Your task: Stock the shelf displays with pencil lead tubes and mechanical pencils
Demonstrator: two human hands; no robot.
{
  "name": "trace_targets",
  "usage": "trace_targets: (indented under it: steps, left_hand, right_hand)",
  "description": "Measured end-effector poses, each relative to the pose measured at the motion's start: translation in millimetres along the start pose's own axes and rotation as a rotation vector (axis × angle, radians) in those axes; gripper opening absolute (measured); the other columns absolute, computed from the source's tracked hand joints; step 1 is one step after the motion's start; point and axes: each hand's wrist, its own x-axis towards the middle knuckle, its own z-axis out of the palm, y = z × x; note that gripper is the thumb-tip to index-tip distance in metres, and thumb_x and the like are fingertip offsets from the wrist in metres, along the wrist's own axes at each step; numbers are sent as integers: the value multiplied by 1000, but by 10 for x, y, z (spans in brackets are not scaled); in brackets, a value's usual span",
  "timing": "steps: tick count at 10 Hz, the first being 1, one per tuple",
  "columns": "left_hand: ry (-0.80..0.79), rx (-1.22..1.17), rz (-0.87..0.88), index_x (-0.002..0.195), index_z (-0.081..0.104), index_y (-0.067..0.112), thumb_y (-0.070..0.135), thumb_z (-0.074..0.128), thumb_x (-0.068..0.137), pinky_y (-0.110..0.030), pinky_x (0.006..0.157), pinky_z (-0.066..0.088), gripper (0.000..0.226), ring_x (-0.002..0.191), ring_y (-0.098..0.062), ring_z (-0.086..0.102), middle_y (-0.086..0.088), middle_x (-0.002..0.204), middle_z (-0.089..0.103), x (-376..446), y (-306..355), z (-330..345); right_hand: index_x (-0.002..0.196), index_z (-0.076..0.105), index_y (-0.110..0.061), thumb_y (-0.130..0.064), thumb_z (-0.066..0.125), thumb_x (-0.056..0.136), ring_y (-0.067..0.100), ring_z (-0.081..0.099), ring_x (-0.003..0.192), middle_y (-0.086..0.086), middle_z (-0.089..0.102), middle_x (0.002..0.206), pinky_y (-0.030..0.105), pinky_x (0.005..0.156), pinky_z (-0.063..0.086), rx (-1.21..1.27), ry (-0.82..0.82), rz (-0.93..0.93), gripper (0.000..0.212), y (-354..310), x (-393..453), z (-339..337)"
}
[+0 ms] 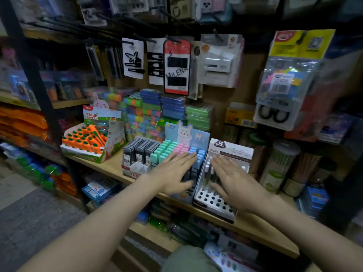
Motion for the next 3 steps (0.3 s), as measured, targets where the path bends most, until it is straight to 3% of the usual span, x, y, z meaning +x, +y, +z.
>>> trace_targets:
  steps: [1, 2, 3]
  left_hand:
    - [35, -17, -21, 156, -2, 23, 47, 45, 94, -38, 122, -4, 81, 149, -10, -5, 6, 163, -5, -31, 37, -80]
    - [79, -37, -104, 156, 1, 25, 39, 53, 93, -41, 123, 2, 82, 150, -14, -2, 5, 164, -1, -141, 44, -204]
    - [56, -60, -209, 155, 8, 25, 31, 58, 91, -44, 121, 14, 81, 150, -19, 6, 2, 163, 6, -325, 58, -398]
  right_hand:
    - [156, 11, -11, -41, 35, 103, 18, 11, 150, 7, 12, 163, 28, 120, 4, 103, 29, 30, 65, -5, 48, -69]
    - [151, 30, -10, -33, 44, 101, 21, 30, 143, 8, 34, 156, 26, 114, 20, 290, 103, 85, 56, -80, 154, -213]
    - [146, 39, -10, -32, 46, 99, 25, 40, 137, 9, 43, 149, 33, 111, 32, 335, 79, 143, 52, -146, 232, -363]
